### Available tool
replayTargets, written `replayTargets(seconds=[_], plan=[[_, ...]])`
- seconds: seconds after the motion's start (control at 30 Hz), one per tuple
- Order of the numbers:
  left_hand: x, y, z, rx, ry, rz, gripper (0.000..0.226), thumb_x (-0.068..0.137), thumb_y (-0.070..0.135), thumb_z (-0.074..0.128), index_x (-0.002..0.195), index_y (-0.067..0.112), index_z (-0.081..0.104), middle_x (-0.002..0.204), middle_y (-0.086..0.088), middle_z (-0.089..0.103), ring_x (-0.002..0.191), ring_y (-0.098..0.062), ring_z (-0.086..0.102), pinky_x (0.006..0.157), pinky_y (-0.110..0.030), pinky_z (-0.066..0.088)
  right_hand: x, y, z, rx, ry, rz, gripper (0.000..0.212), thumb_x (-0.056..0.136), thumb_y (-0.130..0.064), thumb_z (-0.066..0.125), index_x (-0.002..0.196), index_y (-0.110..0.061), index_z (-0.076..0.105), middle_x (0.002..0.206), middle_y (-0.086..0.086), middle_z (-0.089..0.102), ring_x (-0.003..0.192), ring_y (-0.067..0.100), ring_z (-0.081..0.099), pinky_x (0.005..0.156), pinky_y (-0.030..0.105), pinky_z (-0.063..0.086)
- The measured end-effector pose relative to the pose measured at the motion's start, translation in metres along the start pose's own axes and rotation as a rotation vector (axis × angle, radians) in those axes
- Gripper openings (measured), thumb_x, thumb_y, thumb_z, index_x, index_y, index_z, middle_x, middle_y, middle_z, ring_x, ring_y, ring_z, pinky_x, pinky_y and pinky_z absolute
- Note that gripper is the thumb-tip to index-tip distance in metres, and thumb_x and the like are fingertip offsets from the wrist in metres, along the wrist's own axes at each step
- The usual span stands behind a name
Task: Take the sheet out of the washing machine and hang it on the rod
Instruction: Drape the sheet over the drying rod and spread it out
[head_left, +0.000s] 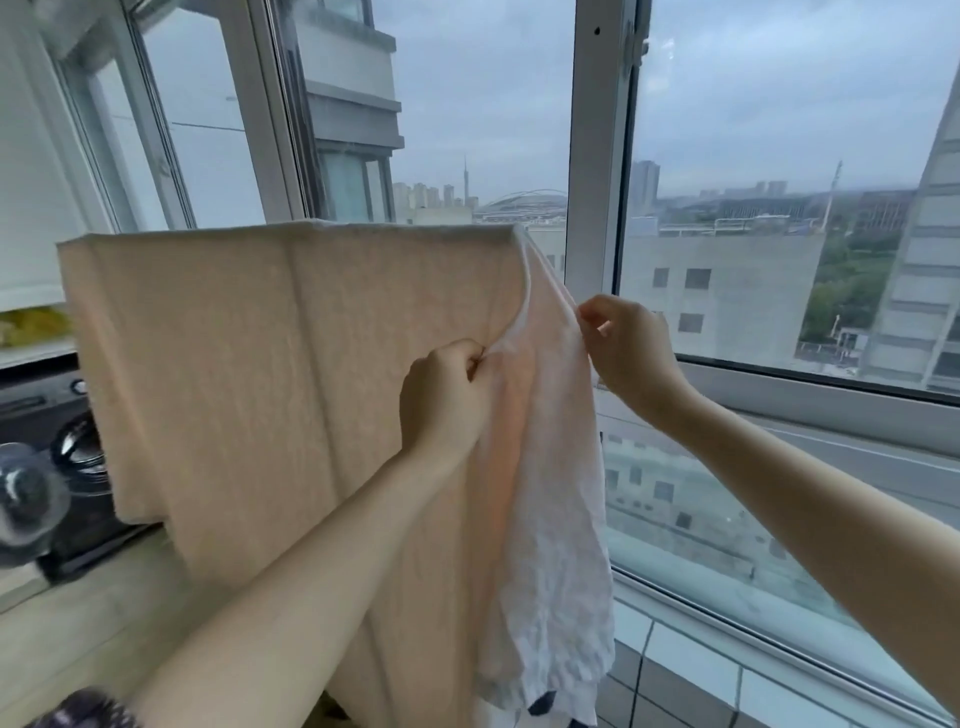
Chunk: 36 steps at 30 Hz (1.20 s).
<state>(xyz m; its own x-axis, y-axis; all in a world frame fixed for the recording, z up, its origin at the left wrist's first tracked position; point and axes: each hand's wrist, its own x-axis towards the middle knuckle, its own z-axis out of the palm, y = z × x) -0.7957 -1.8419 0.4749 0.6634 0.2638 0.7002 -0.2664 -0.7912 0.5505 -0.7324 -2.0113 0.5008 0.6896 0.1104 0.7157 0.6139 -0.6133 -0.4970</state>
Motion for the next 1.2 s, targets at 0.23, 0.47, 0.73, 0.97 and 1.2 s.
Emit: replayTargets(seconds=[0.23, 0.47, 0.73, 0.97, 1.2], plan=[[0.009, 0.020, 0.014, 0.131, -0.005, 0.178, 0.028, 0.086, 0.029, 0.059, 0.063, 0.013, 0.056, 0.059, -0.007, 0.063, 0.062, -0.035, 0.057, 0.056, -0.034, 0.044, -0.015, 0.020, 0.005, -0.038, -0.048, 0.008, 0.019, 0.091, -0.010, 0.053, 0.090, -0.011, 0.071, 0.070, 0.000, 0.065, 0.071, 0.022, 0.061, 0.071, 0.038, 0.053], [-0.022, 0.000, 0.024, 0.151, -0.116, 0.165, 0.013, 0.080, 0.014, 0.057, 0.067, 0.013, 0.059, 0.061, -0.005, 0.064, 0.061, -0.031, 0.056, 0.055, -0.034, 0.043, -0.017, 0.006, 0.007, 0.008, -0.074, -0.015, 0.020, 0.093, -0.026, 0.055, 0.092, -0.013, 0.070, 0.078, -0.007, 0.063, 0.073, 0.010, 0.057, 0.068, 0.023, 0.046], [-0.039, -0.021, 0.013, -0.150, -0.134, 0.011, 0.024, 0.084, 0.024, 0.063, 0.065, 0.012, 0.058, 0.059, 0.000, 0.057, 0.060, -0.020, 0.054, 0.058, -0.034, 0.043, -0.032, -0.038, 0.016, 0.082, 0.001, -0.110, 0.031, 0.094, -0.040, 0.049, 0.116, -0.018, 0.049, 0.109, -0.004, 0.052, 0.084, 0.008, 0.055, 0.073, 0.026, 0.046], [-0.088, -0.072, 0.023, 0.007, -0.226, -0.227, 0.040, 0.073, 0.051, 0.072, 0.097, 0.029, 0.048, 0.085, 0.014, 0.057, 0.074, -0.007, 0.058, 0.063, -0.024, 0.045, -0.066, -0.034, 0.045, -0.255, -0.085, -0.348, 0.030, 0.090, -0.025, 0.059, 0.117, -0.017, 0.048, 0.108, 0.001, 0.052, 0.093, 0.018, 0.051, 0.077, 0.034, 0.049], [-0.104, -0.098, 0.053, 0.344, -0.332, -0.264, 0.066, 0.077, 0.057, 0.064, 0.127, 0.019, 0.045, 0.120, 0.004, 0.055, 0.107, -0.021, 0.057, 0.086, -0.037, 0.044, -0.072, -0.016, 0.060, -0.718, -0.150, -0.819, 0.033, 0.079, -0.008, 0.055, 0.109, -0.019, 0.064, 0.120, 0.008, 0.052, 0.108, 0.030, 0.044, 0.090, 0.043, 0.036]])
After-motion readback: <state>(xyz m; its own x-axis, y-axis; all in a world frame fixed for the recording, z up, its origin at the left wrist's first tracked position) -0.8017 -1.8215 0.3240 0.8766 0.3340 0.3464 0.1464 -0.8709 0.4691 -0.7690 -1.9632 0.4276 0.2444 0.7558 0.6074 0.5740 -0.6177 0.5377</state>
